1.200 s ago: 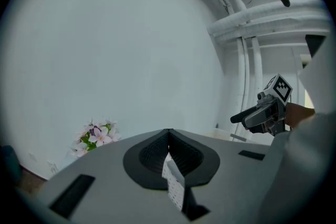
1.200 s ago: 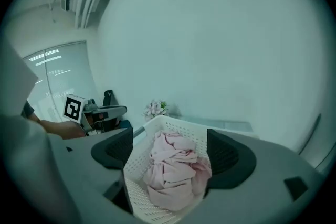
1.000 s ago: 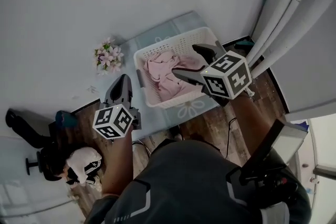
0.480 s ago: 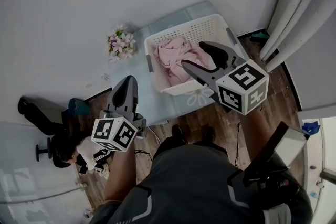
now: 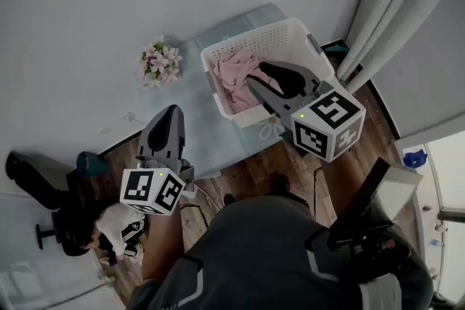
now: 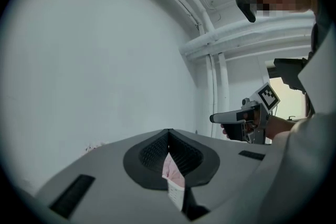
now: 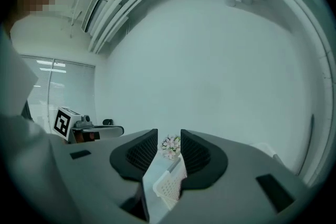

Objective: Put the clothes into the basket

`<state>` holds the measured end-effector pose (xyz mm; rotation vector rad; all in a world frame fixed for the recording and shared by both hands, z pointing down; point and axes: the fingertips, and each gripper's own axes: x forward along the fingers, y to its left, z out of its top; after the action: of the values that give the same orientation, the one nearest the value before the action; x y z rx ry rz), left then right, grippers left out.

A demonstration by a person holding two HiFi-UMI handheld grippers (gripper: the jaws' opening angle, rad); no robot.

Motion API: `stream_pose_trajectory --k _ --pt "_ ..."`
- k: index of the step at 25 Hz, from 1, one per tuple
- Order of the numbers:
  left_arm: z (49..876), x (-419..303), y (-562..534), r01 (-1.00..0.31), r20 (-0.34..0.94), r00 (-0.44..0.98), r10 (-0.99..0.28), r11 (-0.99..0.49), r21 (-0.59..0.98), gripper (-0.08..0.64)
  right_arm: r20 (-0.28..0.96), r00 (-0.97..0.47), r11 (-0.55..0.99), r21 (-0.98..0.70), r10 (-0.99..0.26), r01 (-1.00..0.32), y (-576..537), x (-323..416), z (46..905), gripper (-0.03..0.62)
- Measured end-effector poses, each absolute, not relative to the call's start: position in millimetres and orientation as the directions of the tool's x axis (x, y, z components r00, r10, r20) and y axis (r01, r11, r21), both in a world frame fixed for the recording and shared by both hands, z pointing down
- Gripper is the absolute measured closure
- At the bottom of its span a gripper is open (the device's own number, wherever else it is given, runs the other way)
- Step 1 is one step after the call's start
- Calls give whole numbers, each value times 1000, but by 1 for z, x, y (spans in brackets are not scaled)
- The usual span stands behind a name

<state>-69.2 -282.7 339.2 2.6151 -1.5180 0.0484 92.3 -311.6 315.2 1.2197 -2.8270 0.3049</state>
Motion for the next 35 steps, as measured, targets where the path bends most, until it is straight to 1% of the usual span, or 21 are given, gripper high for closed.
stream_pose_trajectory --k 3,8,11,13,16,22,28,35 --pt "332 -94 -274 -864 48 499 -865 -492 103 551 114 -683 668 -149 -721 -729 -303 67 307 449" --pt "322 -102 -261 -832 21 548 -836 -542 116 551 109 -644 632 -124 -757 -765 -282 56 294 454" --pt "318 -116 -256 -838 16 542 -840 -539 91 551 98 -662 650 -131 -743 -749 -274 39 291 489" --pt "318 -120 -250 -844 29 535 -844 -532 73 551 100 -678 665 -134 -729 -735 -264 31 292 498" --pt "318 -120 -244 -837 56 546 -836 -543 68 551 121 -647 632 -141 -753 -762 -253 34 294 519" --pt "304 -137 -247 -855 28 518 -855 -516 58 551 85 -641 628 -133 -763 -766 -265 21 279 539" --pt "307 -142 -249 -878 29 477 -878 -475 59 551 77 -631 622 -117 -772 -775 -271 23 280 577" --pt "306 -135 -253 -892 21 450 -893 -449 53 551 70 -659 650 -113 -749 -751 -273 23 280 577"
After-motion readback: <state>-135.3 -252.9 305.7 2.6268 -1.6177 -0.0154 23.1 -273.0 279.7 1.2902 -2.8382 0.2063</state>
